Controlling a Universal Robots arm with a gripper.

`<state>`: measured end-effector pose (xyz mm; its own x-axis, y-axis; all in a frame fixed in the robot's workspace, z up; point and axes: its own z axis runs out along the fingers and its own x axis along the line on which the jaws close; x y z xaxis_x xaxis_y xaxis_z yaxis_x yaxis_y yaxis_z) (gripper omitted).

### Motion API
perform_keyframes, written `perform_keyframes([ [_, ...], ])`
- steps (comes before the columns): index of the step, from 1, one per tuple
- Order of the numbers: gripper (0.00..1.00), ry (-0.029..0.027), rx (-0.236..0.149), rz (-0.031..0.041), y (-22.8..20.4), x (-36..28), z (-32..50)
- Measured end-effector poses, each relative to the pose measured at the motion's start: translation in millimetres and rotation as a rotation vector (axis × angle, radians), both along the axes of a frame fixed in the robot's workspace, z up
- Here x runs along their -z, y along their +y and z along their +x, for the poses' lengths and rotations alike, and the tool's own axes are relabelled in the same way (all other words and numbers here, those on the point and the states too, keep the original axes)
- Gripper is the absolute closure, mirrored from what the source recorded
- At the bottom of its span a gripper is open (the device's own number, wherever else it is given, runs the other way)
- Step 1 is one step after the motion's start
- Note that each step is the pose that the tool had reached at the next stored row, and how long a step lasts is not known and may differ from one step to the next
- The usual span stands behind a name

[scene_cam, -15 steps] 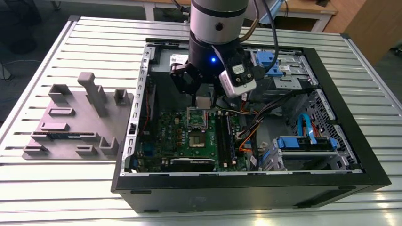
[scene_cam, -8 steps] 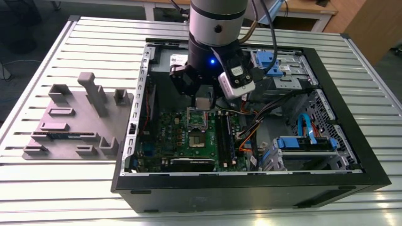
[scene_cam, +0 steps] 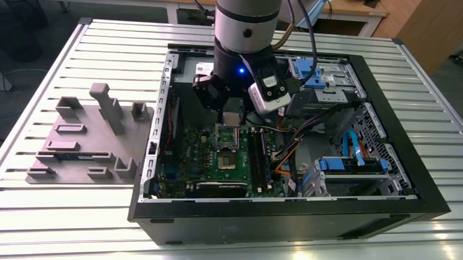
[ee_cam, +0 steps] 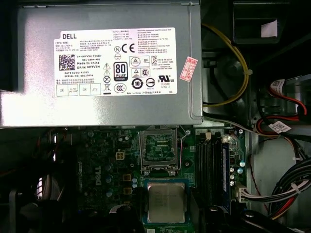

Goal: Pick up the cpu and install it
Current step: 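Pick up the cpu and move it towards the insertion slot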

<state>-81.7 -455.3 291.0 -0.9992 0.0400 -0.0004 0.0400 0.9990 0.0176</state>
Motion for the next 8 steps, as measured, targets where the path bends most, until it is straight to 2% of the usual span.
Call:
perform_keyframes([
  [8, 0.53, 0.0, 0.0, -0.0001, 0.0, 0.1, -0.2],
])
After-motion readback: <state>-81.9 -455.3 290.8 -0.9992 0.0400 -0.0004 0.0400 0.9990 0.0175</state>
